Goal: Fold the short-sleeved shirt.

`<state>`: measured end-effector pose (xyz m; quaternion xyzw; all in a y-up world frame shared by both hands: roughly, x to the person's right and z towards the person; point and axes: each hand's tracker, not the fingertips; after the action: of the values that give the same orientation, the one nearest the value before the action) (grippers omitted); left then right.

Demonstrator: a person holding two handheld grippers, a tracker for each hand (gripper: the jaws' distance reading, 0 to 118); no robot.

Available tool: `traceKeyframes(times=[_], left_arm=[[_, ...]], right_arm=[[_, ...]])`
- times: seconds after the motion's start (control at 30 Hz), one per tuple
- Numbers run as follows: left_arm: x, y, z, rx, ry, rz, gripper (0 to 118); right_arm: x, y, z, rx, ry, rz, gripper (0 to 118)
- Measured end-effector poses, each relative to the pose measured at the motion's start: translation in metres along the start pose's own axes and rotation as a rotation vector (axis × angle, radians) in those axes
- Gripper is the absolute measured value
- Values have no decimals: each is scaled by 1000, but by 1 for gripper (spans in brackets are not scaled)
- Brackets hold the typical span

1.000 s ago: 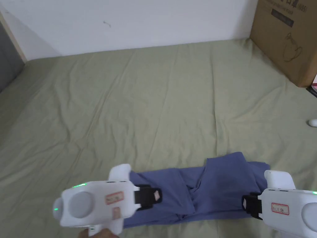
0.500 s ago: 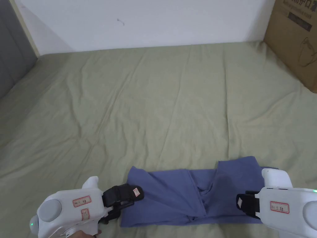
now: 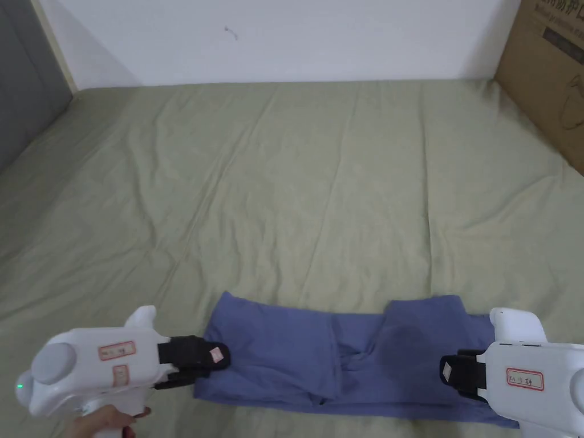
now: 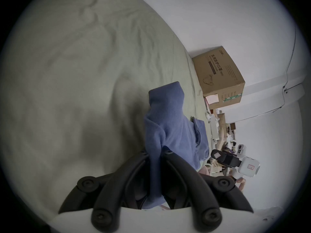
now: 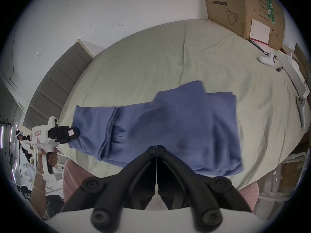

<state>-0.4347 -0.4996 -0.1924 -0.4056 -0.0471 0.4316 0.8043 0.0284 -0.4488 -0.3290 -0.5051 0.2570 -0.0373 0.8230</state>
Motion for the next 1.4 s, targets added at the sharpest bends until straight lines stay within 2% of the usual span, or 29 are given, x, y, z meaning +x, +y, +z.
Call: traceKeyframes(times=[0.17, 0.4, 0.5, 0.6, 0.67, 0.87, 1.0, 1.1, 1.2, 1.23, 1.27, 1.33, 1.37, 1.4], left_arm=[[-30, 14, 56, 62, 185, -32, 9], [-55, 19, 112, 135, 311, 27, 9], [-38, 18, 115, 141, 296, 1, 9], [4, 19, 110, 153, 311, -118, 9], [37, 20, 104, 171, 267, -204, 9], [127, 15, 56, 123, 87, -412, 9], [157, 1, -14, -34, 24, -553, 9], [159, -12, -74, -161, -24, -548, 9], [162, -31, -118, -229, 21, -525, 11], [163, -37, -127, -231, 12, -557, 17], [161, -40, -134, -258, -12, -591, 34], [163, -45, -142, -309, -64, -552, 81], [164, -46, -141, -307, -43, -523, 102], [164, -45, -138, -295, -42, -511, 105]], right_arm=[[-5, 2, -1, 5, -6, 13, 0], [-7, -2, -6, -10, -9, 16, 0], [-8, -6, -8, -20, -7, 3, 0], [-9, -8, -9, -27, -5, -2, 0], [-10, -9, -8, -27, -6, 3, 0], [-7, -12, -4, -25, -6, 1, 0], [3, -14, 2, -8, -13, -27, 0], [14, -16, 6, 3, -21, -51, 0], [26, -19, 8, 6, -43, -79, 0], [30, -21, 8, 6, -47, -90, 0], [34, -22, 9, 3, -46, -111, 0], [40, -24, 9, 4, -40, -145, 0], [41, -24, 9, 4, -45, -144, 0], [41, -24, 9, 6, -51, -142, 0]])
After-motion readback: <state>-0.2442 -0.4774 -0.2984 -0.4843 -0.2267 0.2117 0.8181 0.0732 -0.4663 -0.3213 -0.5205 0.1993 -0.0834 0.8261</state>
